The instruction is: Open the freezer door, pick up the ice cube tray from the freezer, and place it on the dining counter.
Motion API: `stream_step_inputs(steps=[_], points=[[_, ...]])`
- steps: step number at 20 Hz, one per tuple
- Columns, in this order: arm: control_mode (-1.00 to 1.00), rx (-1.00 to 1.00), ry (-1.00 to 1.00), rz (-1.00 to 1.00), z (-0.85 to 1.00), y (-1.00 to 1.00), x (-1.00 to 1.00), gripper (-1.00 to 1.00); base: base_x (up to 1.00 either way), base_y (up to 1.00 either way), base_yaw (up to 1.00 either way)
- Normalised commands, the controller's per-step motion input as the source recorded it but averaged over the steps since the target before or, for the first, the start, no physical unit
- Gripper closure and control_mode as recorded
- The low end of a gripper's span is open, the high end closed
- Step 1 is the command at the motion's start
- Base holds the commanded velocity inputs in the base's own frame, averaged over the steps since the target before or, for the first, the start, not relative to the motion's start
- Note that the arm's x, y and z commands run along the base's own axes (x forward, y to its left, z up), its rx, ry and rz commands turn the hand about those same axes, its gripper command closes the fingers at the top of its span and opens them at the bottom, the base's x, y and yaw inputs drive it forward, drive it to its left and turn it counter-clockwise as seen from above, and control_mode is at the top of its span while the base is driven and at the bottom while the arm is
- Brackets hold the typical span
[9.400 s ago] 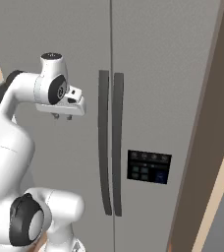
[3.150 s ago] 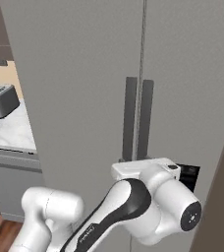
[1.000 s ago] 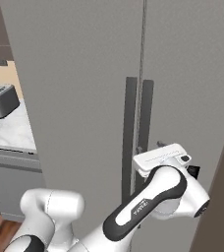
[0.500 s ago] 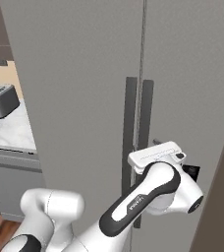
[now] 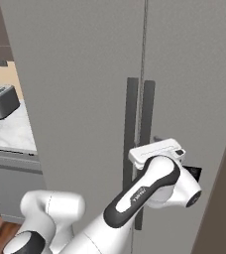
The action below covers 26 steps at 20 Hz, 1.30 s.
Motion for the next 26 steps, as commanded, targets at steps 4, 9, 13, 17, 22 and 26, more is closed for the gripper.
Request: stream_step_inputs(steps=[4,9,13,17,22,26], points=[[-1.00,0.00,0.00,0.00,0.00,0.00,0.16,-1.00,0.00,0.00,0.00],[-1.00,0.00,0.00,0.00,0.00,0.07,0.10,-1.00,0.00,0.00,0.00],[-1.00,0.00,0.00,0.00,-0.04,0.21,0.05,1.00,0.00,0.00,0.00],[-1.00,0.00,0.00,-0.01,-0.01,0.06,0.00,1.00,0.00,0.00,0.00],[-1.00,0.00,0.00,-0.13,0.00,-0.18,-0.07,1.00,0.00,0.00,0.00],[-1.00,0.00,0.00,-0.16,0.00,-0.54,-0.32,1.00,0.00,0.00,0.00]])
